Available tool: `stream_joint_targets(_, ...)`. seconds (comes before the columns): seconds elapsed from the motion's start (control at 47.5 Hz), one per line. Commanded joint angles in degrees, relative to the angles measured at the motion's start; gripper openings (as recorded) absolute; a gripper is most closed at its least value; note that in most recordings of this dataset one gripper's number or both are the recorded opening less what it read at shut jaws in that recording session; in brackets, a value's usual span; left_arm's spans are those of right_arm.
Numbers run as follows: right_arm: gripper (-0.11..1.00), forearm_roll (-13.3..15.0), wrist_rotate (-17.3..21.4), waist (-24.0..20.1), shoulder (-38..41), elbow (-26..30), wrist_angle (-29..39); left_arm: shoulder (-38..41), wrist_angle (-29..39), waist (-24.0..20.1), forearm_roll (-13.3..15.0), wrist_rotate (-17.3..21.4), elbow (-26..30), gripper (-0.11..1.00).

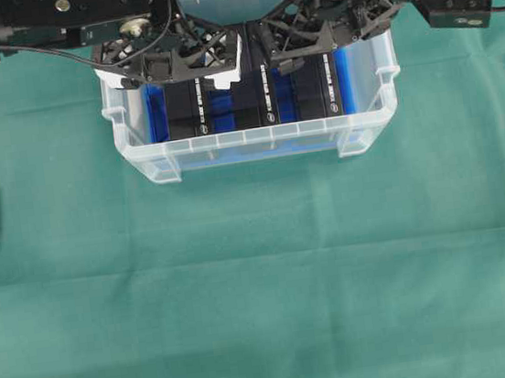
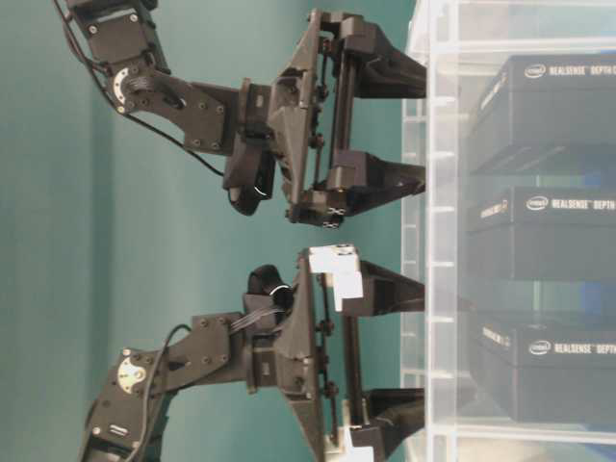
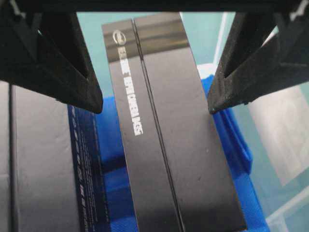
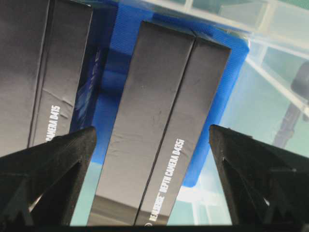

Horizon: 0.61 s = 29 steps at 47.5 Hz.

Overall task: Take the box out of the case with both arms.
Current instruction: 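Lower both open grippers around the outer black box pairs and close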

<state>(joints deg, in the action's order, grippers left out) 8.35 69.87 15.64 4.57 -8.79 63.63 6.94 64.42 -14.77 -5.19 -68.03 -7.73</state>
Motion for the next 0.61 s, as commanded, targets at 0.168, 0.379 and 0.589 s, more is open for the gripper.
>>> stream_joint_targets(0.168, 0.96, -0.4, 0.1, -0.2, 0.2, -1.0, -1.9, -0.6, -1.8, -1.1, -0.2, 0.0, -1.2, 0.86)
stream_joint_targets(0.379, 0.96, -0.4, 0.1, -0.2, 1.0, -1.9, -3.0, -0.4, -4.2, -1.4, -0.2, 0.0, -2.9, 0.86)
stream_joint_targets(0.589, 0.96, -0.5, 0.1, -0.2, 1.8, -2.3, -3.7, 0.0, -4.7, -1.4, 0.1, 0.3, -4.2, 0.86)
